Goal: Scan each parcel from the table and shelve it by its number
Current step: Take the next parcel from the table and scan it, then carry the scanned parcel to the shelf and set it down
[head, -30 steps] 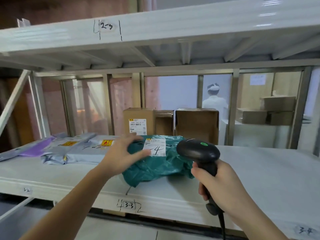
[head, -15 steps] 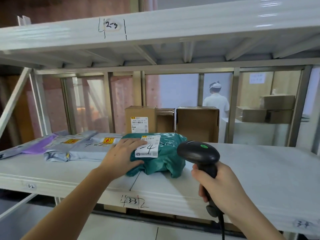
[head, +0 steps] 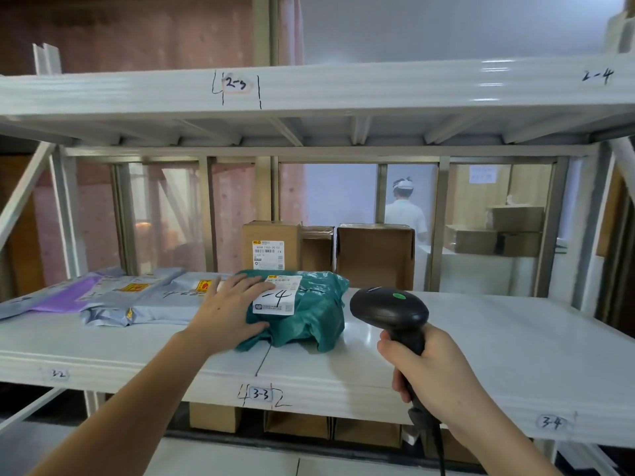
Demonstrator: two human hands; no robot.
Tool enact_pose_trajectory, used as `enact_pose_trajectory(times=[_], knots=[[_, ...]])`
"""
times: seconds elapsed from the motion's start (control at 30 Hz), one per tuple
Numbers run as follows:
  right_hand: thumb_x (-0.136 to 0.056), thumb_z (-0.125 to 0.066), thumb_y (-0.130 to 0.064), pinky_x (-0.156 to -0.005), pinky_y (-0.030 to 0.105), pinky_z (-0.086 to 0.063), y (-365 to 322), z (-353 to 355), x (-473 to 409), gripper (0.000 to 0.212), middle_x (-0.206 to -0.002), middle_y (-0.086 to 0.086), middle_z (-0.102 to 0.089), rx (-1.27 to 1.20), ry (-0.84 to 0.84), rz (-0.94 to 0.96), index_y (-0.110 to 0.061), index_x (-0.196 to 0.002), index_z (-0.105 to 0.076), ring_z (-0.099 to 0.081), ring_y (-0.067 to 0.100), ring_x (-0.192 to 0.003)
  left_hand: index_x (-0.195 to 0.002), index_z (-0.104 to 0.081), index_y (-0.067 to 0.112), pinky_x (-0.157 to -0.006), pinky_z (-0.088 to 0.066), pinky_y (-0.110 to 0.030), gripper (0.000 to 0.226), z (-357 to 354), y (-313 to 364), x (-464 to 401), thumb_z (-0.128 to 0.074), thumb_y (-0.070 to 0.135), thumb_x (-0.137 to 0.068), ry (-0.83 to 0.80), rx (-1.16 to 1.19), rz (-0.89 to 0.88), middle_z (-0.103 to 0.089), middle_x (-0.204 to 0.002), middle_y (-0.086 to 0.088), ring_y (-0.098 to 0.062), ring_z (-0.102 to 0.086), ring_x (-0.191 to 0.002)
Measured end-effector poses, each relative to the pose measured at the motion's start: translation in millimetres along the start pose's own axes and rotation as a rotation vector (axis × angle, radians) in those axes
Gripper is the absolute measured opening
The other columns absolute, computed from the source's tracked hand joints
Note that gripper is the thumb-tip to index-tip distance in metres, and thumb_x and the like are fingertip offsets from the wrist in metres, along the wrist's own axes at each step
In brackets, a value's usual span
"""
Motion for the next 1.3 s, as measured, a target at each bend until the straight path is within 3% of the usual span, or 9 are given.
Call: enact_pose_trajectory(times=[0.07, 0.2, 0.4, 0.5, 0.6, 0.77, 1.0, 1.13, 1.3], knots=[[-0.093, -0.063, -0.022, -0.050, 0.024, -0.053, -2, 2, 4, 0.004, -0.053, 0.003, -0.062, 0.025, 0.013, -0.002, -0.019, -0.090, -0.062, -0.057, 0.011, -0.044, -0.156, -0.039, 0.037, -0.130, -0.010, -0.053, 0.076, 10, 12, 2, -0.066, 0.062, -0.089, 0.048, -0.014, -0.010, -0.039, -0.164, 0.008, -0.021, -0.028, -0.154], [-0.093, -0.062, -0.020, -0.051, 0.025, -0.053, -6, 9, 20, 0.004, -0.058, 0.005, -0.062, 0.028, 0.041, -0.015, -0.017, -0.091, -0.061, -0.058, 0.011, -0.046, -0.149, -0.050, 0.033, -0.129, -0.020, -0.045, 0.064, 26, 62, 8, -0.060, 0.062, -0.093, 0.091, 0.076, -0.129, -0.044, -0.162, 0.004, -0.021, -0.036, -0.149], [-0.093, -0.061, -0.023, -0.049, 0.023, -0.049, 0, 33, 71, 0.008, -0.055, 0.002, -0.061, 0.060, 0.118, -0.077, -0.017, -0.091, -0.058, -0.057, 0.009, -0.043, -0.153, -0.043, 0.041, -0.132, -0.008, -0.044, 0.061, 20, 177, 17, -0.056, 0.062, -0.098, 0.018, 0.145, -0.347, -0.028, -0.170, 0.008, -0.018, -0.020, -0.159], [-0.092, -0.062, -0.024, -0.049, 0.021, -0.049, 11, 64, 104, 0.007, -0.056, 0.000, -0.061, 0.112, 0.197, -0.124, -0.017, -0.092, -0.059, -0.058, 0.007, -0.046, -0.154, -0.044, 0.037, -0.132, -0.011, -0.045, 0.062, 11, 244, 28, -0.056, 0.061, -0.098, -0.009, 0.199, -0.498, -0.030, -0.170, 0.004, -0.020, -0.020, -0.159], [-0.092, -0.062, -0.024, -0.054, 0.029, -0.053, 24, 103, 140, 0.008, -0.057, 0.002, -0.062, 0.139, 0.286, -0.163, -0.017, -0.091, -0.059, -0.059, 0.009, -0.046, -0.155, -0.045, 0.036, -0.132, -0.012, -0.045, 0.062, -6, 312, 37, -0.055, 0.062, -0.099, -0.046, 0.277, -0.587, -0.030, -0.170, 0.005, -0.021, -0.022, -0.159], [-0.093, -0.062, -0.024, -0.045, 0.020, -0.047, 43, 183, 206, 0.010, -0.057, 0.001, -0.061, 0.208, 0.452, -0.227, -0.015, -0.091, -0.059, -0.055, 0.003, -0.041, -0.156, -0.043, 0.035, -0.131, -0.018, -0.045, 0.067, -30, 432, 59, -0.045, 0.067, -0.097, -0.148, 0.341, -0.714, -0.034, -0.169, 0.002, -0.024, -0.028, -0.157], [-0.093, -0.062, -0.026, -0.049, 0.025, -0.050, 72, 303, 295, 0.008, -0.055, 0.000, -0.061, 0.261, 0.618, -0.307, -0.019, -0.090, -0.058, -0.057, 0.009, -0.044, -0.158, -0.037, 0.038, -0.126, -0.030, -0.047, 0.069, -43, 600, 89, -0.057, 0.063, -0.097, -0.217, 0.435, -0.856, -0.033, -0.170, 0.002, -0.025, -0.034, -0.154], [-0.093, -0.063, -0.022, -0.045, 0.022, -0.047, 91, 372, 338, 0.008, -0.054, -0.001, -0.058, 0.288, 0.678, -0.330, -0.015, -0.092, -0.058, -0.056, 0.009, -0.043, -0.165, -0.021, 0.038, -0.128, -0.020, -0.043, 0.075, -49, 697, 110, -0.050, 0.063, -0.101, -0.271, 0.468, -0.908, -0.017, -0.175, 0.004, -0.022, -0.022, -0.159], [-0.089, -0.066, -0.027, -0.053, 0.032, -0.049, 126, 449, 381, 0.011, -0.059, 0.001, -0.060, 0.344, 0.740, -0.402, -0.018, -0.092, -0.060, -0.059, 0.012, -0.051, -0.165, -0.019, 0.038, -0.130, -0.022, -0.044, 0.077, -76, 795, 134, -0.048, 0.067, -0.101, -0.352, 0.508, -0.963, -0.016, -0.175, 0.002, -0.024, -0.022, -0.159]])
Point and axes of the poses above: each hand's wrist, its own x-axis away from the middle knuckle, its own z-axis out of the back of the hand, y = z × x, the point moved 8 cm from there along -x, towards the middle knuckle
